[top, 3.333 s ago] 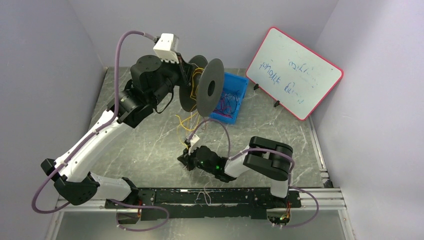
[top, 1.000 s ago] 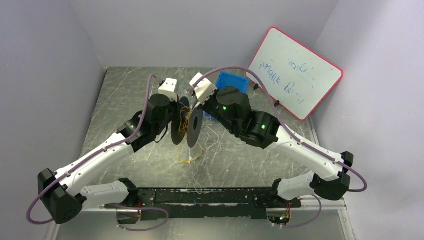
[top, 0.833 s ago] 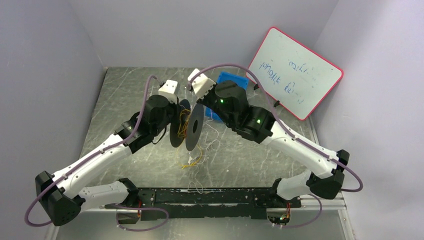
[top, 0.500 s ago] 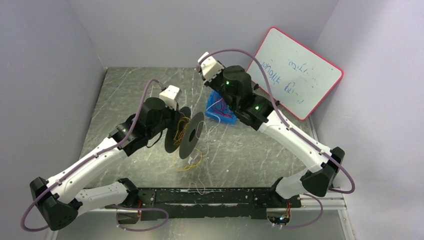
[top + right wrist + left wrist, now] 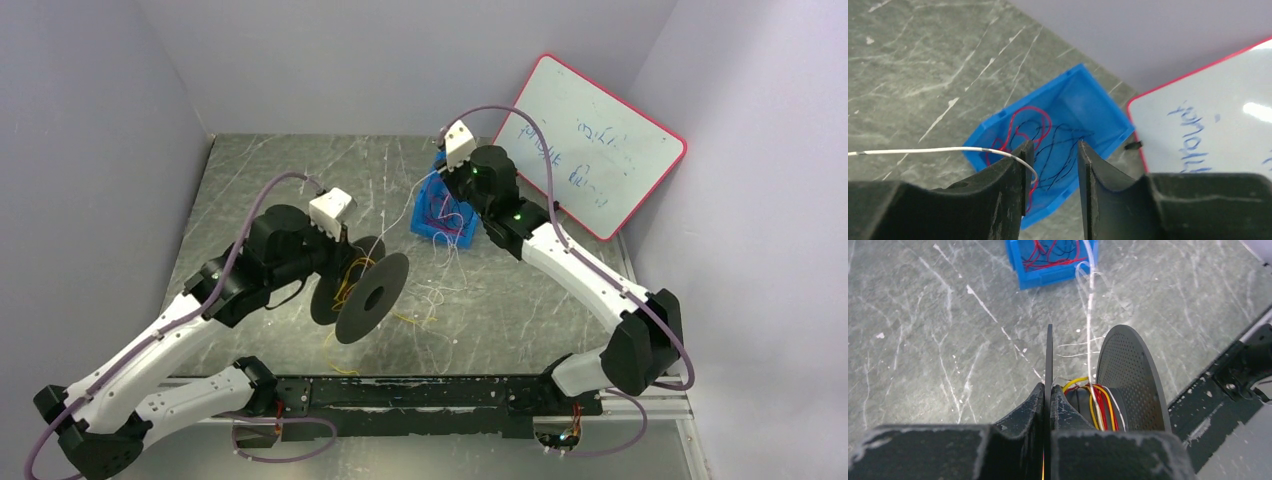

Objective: Wrap the cables
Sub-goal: Wrap the cable around the cable reel.

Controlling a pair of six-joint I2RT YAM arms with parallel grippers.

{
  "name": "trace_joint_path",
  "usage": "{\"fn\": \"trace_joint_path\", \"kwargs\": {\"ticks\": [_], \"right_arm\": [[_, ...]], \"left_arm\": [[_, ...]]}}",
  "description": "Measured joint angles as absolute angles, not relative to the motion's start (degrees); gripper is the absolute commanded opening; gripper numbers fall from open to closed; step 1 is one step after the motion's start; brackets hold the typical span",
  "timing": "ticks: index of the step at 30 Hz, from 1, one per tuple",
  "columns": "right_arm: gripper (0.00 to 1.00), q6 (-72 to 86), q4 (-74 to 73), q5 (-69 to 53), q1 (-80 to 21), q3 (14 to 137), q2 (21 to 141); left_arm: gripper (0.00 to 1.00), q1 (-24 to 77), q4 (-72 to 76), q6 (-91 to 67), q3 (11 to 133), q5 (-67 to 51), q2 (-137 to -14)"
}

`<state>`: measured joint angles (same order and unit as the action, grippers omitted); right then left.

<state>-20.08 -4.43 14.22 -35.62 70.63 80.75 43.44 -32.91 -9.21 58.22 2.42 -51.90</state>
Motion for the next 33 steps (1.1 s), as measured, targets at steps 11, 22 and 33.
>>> {"fn": "trace_joint_path", "kwargs": {"ticks": [11, 22, 33], "right_arm": [[0.05, -5.9, 5.6, 3.3, -32.9, 55.0, 80.4], [0.03, 6.4, 20.0, -7.9, -33.6, 40.6, 80.4], [0.08, 13.3, 37.5, -15.7, -37.6, 30.7, 83.5]], "left_arm": [[0.07, 43.4, -36.1, -9.3, 66.8, -4.5, -48.8], [0.07, 43.4, -35.8, -13.1, 76.4, -1.0, -48.8], [0.07, 43.4, -31.2, -17.3, 81.5, 0.6, -54.5]]}}
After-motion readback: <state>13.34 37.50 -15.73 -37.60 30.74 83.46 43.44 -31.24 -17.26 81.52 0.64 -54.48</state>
